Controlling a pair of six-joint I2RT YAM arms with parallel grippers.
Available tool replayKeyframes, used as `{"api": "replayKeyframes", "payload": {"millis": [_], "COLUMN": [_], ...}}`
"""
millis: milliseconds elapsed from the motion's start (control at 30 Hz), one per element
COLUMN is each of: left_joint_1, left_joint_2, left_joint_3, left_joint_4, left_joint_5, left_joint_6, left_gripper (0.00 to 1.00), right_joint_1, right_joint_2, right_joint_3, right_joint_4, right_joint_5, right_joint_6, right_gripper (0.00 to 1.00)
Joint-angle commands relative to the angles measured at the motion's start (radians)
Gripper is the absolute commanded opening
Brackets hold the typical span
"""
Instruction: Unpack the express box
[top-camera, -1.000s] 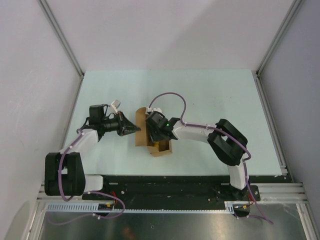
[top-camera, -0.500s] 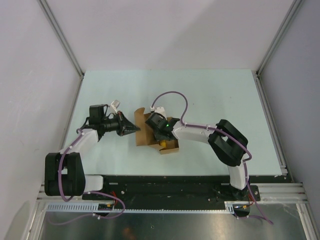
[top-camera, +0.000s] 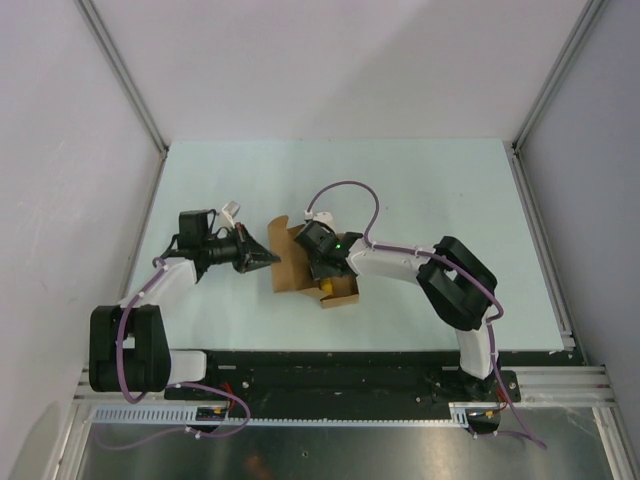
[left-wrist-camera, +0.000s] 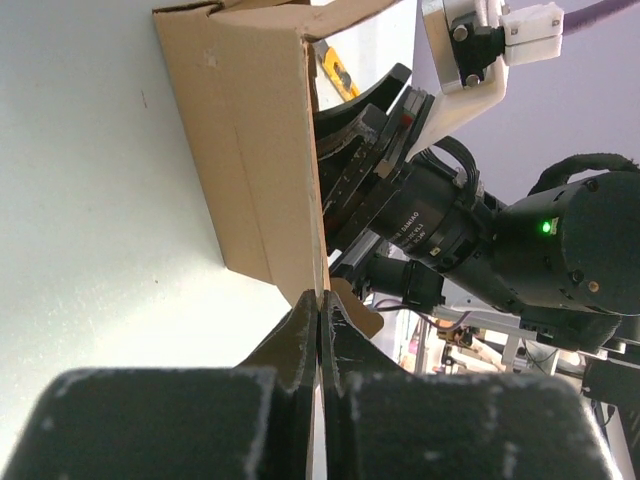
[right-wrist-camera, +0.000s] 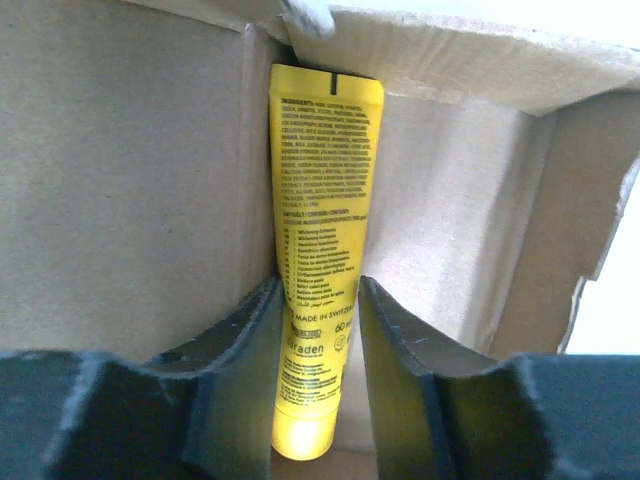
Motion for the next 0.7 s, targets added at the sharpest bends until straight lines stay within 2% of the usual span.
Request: {"api": "replayKeyframes", "payload": {"millis": [0,200,467,667], "left_joint_1": [-0.002,-0.002,-0.002,-0.002], "left_joint_2": [-0.022,-0.017,-0.004,-0.002], "left_joint_3": [0.034,0.046,0.055,0.068], "left_joint_4": [-0.026,-0.029,-0.047,-0.061], "left_joint_5": [0.060,0.054,0.040,0.024], "left_joint_6": [0.032,0.034,0.049,0.055], "left_gripper": [0.00,0.00,0.00,0.00], "right_joint_1": [-0.026,-0.028,-0.029,-0.051], "right_joint_2": [0.052,0.013,-0.116,-0.211], "right_joint_3": [0.006,0.006,0.006,0.006], "right_joint_4": [-0.016,-0.031,-0.030,0.021], "right_joint_5": [0.028,0.072,0.103,-0.012], "right_joint_6": [0.011,0.016,0.011,0.011], "right_gripper": [0.27,0.06,0.08,0.10]}}
